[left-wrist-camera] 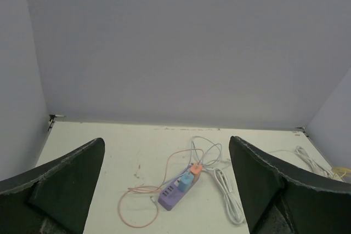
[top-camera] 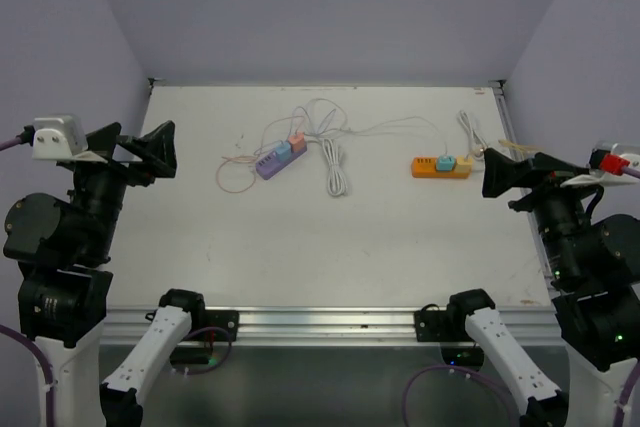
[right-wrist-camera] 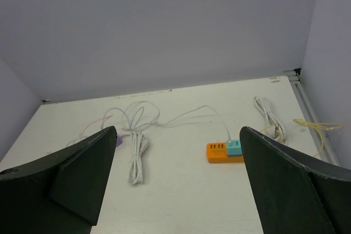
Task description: Pull the plug off the socket
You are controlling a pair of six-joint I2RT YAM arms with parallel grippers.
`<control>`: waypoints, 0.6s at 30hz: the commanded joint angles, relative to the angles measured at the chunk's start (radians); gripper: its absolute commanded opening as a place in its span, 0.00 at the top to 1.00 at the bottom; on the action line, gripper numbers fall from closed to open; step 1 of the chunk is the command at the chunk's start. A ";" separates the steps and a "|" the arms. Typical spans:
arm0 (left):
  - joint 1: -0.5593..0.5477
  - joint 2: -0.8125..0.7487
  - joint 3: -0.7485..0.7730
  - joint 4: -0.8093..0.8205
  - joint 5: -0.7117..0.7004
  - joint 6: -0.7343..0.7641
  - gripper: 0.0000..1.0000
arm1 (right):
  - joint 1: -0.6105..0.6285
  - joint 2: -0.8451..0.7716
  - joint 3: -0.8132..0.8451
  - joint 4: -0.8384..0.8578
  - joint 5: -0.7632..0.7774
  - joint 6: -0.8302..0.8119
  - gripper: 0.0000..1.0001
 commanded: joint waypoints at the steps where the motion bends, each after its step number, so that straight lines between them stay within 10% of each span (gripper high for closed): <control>1: -0.006 -0.001 -0.011 0.013 0.019 0.004 0.00 | -0.005 -0.007 -0.003 0.019 -0.017 0.014 0.01; 18: -0.006 0.258 -0.301 -0.016 0.190 0.047 0.00 | -0.005 0.042 -0.109 -0.012 -0.100 0.064 0.01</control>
